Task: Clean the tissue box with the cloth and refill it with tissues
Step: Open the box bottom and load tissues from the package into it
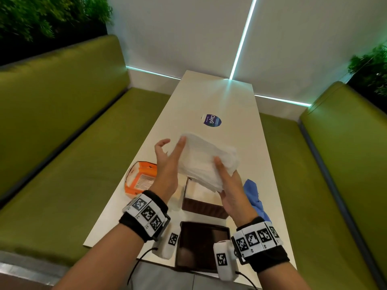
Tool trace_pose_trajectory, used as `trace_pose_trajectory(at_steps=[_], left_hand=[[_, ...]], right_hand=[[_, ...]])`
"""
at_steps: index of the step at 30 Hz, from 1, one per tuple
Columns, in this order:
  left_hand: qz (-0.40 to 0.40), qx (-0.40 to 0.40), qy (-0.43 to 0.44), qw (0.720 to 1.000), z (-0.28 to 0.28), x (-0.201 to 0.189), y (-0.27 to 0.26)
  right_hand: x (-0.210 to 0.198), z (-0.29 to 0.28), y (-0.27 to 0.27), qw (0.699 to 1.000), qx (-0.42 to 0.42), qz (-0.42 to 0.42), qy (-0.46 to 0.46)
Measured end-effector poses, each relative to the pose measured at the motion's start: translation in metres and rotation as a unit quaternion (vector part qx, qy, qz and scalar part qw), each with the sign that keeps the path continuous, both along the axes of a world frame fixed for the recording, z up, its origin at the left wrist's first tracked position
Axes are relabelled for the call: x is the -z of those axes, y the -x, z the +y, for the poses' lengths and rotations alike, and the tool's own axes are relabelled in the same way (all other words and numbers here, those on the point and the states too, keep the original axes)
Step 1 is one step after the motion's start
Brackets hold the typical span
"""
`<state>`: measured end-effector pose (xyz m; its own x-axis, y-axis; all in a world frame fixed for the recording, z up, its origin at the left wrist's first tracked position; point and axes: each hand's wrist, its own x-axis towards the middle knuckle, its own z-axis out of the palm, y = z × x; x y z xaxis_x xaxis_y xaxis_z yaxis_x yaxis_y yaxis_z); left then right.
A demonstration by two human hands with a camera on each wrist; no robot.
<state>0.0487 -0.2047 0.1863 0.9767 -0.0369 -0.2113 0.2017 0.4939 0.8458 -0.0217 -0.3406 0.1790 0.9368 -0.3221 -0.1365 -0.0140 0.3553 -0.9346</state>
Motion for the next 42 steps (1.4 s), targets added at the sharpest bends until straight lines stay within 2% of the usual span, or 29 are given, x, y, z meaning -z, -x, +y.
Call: trace_pose_trajectory(at_steps=[3,8,11,14,18,22,26,29,38,40,42], left_hand=[[-0.007,0.001,-0.071,0.997,-0.007,0.009,0.004],[-0.056,-0.051,-0.193,0.978,-0.014,0.026,0.011],[-0.106,-0.012,-0.277,0.955,-0.022,0.034,0.017],[-0.138,0.059,-0.341,0.928,-0.027,0.043,0.016],[-0.113,0.102,-0.375,0.914,-0.029,0.051,0.012],[-0.091,0.166,-0.385,0.903,-0.026,0.053,0.010],[-0.106,0.231,-0.434,0.865,-0.026,0.058,0.008],[-0.103,0.277,-0.487,0.822,-0.033,0.060,0.005],[-0.053,0.303,-0.610,0.730,-0.057,0.063,0.011],[-0.058,0.304,-0.618,0.723,-0.058,0.066,0.012],[-0.077,0.299,-0.610,0.730,-0.057,0.073,0.012]], right_hand=[[0.009,0.000,-0.005,0.997,0.030,0.040,0.059],[0.023,-0.013,-0.011,0.980,0.039,0.088,0.173],[0.027,-0.025,-0.016,0.955,0.074,0.134,0.255],[0.026,-0.034,-0.008,0.932,0.093,0.114,0.332],[0.030,-0.046,-0.004,0.918,-0.013,0.087,0.387],[0.041,-0.062,-0.003,0.887,-0.112,0.136,0.426],[0.048,-0.069,-0.004,0.861,-0.133,0.175,0.459],[0.048,-0.068,-0.005,0.845,-0.140,0.194,0.479],[0.050,-0.048,-0.019,0.758,-0.163,0.267,0.573],[0.052,-0.044,-0.022,0.745,-0.154,0.278,0.586],[0.051,-0.038,-0.019,0.729,-0.150,0.285,0.604]])
